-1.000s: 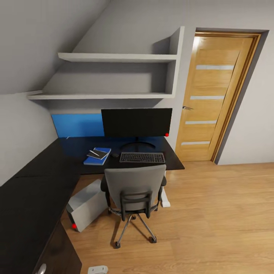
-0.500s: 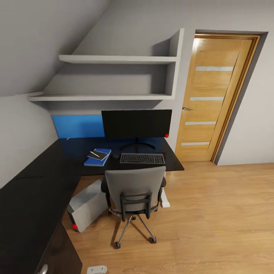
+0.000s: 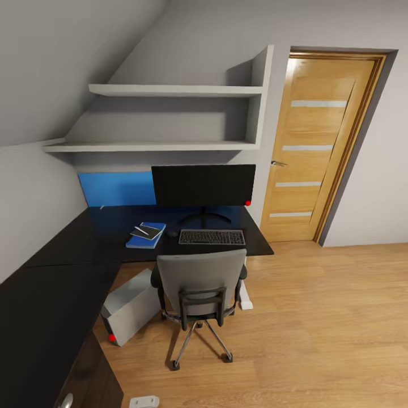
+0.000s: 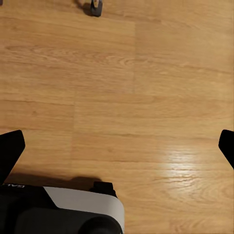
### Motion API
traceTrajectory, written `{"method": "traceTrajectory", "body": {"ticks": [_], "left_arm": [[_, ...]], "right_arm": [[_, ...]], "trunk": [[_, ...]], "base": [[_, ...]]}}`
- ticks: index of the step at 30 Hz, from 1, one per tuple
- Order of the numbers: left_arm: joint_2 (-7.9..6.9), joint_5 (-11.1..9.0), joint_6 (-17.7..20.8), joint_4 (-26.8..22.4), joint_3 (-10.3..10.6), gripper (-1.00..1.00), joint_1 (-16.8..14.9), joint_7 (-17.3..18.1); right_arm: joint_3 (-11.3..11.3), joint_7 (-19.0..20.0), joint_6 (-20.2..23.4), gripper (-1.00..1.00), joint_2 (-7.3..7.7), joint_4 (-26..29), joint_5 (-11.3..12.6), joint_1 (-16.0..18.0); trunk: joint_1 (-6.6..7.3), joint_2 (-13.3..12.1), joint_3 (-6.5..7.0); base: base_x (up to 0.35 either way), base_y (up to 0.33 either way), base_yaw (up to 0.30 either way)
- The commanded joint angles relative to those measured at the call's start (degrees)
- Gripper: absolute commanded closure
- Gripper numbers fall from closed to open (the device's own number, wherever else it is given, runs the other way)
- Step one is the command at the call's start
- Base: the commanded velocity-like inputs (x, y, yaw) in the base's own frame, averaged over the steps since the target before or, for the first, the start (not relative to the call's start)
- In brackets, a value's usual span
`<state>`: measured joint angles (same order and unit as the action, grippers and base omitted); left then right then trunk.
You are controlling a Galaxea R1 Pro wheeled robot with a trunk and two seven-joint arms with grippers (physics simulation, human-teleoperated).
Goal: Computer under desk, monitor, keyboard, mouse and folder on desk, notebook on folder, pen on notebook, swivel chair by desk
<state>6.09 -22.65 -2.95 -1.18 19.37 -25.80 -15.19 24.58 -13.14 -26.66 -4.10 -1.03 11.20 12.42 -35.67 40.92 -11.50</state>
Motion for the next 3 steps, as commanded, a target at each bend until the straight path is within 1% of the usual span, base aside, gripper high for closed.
{"method": "traceTrajectory", "body": {"ticks": [1, 3], "left_arm": [[-0.04, -0.5, -0.1, 0.0, 0.5, -1.0, 0.0, -0.2], [-0.82, -0.6, 0.7, 0.0, 0.5, -1.0, 0.0, -0.1]], "right_arm": [[0.5, -0.1, -0.2, -1.0, -0.03, -0.1, 0.5, 0.1], [0.5, -0.1, -0.2, -1.0, -0.03, -0.1, 0.5, 0.1]], "trunk": [[-0.01, 0.1, -0.09], [-0.01, 0.1, -0.09]], "base": [[0.0, 0.0, 0.0], [0.0, 0.0, 0.0]]}}
